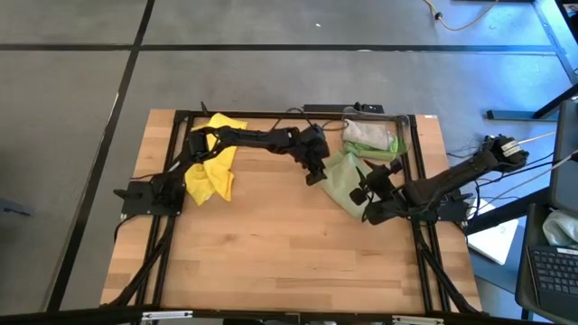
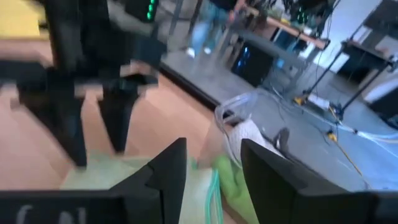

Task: Fold microfiber towels
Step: Put the light green cloth into the transparent bin

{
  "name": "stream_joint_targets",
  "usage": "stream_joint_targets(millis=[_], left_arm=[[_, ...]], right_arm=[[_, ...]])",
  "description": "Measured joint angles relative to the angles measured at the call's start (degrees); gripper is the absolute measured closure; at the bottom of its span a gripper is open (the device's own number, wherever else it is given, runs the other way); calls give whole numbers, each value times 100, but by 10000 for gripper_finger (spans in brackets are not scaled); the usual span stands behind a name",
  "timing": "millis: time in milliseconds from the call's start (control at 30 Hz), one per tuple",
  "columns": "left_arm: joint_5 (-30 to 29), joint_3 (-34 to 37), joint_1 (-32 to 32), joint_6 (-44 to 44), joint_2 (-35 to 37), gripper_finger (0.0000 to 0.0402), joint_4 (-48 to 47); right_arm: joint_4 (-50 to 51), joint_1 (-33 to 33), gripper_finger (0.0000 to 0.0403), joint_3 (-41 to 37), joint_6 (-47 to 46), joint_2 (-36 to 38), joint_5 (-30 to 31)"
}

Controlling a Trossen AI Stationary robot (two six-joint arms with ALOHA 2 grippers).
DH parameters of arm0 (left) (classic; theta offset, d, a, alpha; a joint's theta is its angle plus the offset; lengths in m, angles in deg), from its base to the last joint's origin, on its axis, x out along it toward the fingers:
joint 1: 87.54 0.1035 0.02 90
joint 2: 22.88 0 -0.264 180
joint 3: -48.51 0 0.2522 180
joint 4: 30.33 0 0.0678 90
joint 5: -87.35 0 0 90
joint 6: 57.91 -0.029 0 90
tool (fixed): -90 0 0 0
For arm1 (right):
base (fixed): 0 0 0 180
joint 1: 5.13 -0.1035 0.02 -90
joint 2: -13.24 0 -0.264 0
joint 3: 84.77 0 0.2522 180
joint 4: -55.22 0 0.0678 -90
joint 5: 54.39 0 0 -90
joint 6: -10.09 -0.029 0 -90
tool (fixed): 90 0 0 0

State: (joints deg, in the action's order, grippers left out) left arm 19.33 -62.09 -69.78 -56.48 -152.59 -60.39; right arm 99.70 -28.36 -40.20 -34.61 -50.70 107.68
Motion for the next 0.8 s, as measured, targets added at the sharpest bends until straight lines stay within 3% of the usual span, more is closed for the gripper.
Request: stream_joint_targets(millis=[433,700,800], left_arm=[[-500,-190,87,73,-183,172,-6],[22,-380,117,126,-169,172,-336],[-351,-380,-28,4,-181,172,-380]], right_arm=[[-258,-462,271,0,314,0,298],[-149,-460,272,0,297,0,200],[-149,-460,272,0,295,0,195]])
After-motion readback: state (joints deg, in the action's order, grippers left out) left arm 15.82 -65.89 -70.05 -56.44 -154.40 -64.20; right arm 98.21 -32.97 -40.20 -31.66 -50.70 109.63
